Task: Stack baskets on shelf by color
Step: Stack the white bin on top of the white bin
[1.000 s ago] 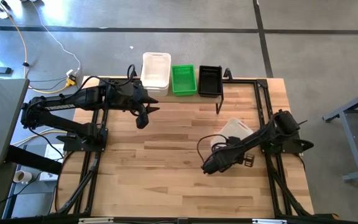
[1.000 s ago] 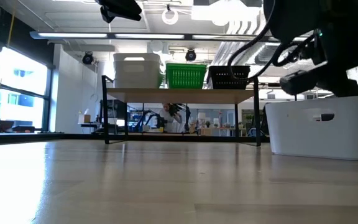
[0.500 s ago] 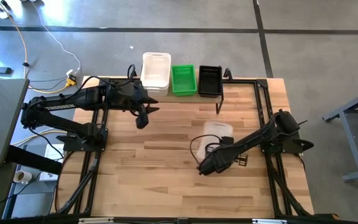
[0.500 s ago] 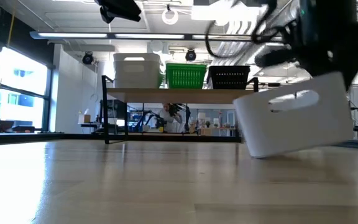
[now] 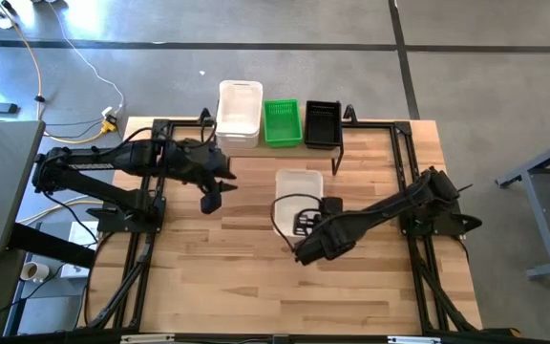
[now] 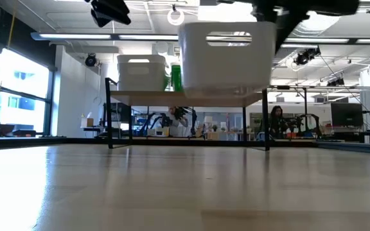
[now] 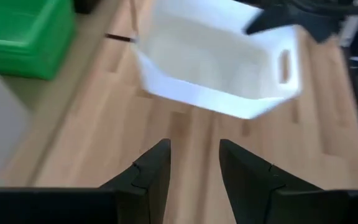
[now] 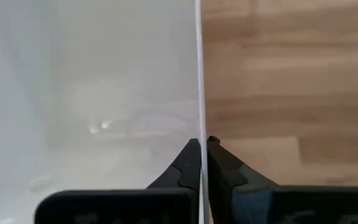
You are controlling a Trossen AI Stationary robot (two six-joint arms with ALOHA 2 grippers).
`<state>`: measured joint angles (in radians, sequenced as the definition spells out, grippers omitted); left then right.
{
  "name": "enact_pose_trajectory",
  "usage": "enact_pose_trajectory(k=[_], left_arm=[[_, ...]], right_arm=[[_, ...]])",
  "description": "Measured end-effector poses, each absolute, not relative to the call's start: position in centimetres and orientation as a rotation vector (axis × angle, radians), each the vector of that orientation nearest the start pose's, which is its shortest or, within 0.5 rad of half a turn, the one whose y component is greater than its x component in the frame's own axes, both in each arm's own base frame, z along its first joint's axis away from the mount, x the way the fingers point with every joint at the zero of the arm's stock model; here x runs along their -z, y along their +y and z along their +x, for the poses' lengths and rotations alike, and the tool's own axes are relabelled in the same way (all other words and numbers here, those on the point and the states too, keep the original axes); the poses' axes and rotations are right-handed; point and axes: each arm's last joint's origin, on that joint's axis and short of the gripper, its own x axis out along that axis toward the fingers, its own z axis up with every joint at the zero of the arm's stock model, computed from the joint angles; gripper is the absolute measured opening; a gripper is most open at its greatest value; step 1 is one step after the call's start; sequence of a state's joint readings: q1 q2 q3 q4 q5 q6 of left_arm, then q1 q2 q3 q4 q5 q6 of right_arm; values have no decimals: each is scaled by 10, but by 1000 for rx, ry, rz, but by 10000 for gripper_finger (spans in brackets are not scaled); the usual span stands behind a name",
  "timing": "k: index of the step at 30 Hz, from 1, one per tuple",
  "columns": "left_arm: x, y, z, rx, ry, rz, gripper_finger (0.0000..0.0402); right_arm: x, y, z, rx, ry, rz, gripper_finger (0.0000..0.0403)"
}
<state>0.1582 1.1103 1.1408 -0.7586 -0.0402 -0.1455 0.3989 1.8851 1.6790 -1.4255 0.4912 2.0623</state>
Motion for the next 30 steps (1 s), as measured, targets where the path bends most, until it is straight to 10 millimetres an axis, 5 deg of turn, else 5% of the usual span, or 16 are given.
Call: enact_pose_trajectory(k=[15, 30], left_arm=[[-347, -15, 223, -191, 642, -262, 126], [-324, -39, 256, -163, 691, -260, 126]], right_arm=[[-280, 72, 368, 1093, 704, 856, 0], [-281, 61, 380, 1004, 696, 782, 0]])
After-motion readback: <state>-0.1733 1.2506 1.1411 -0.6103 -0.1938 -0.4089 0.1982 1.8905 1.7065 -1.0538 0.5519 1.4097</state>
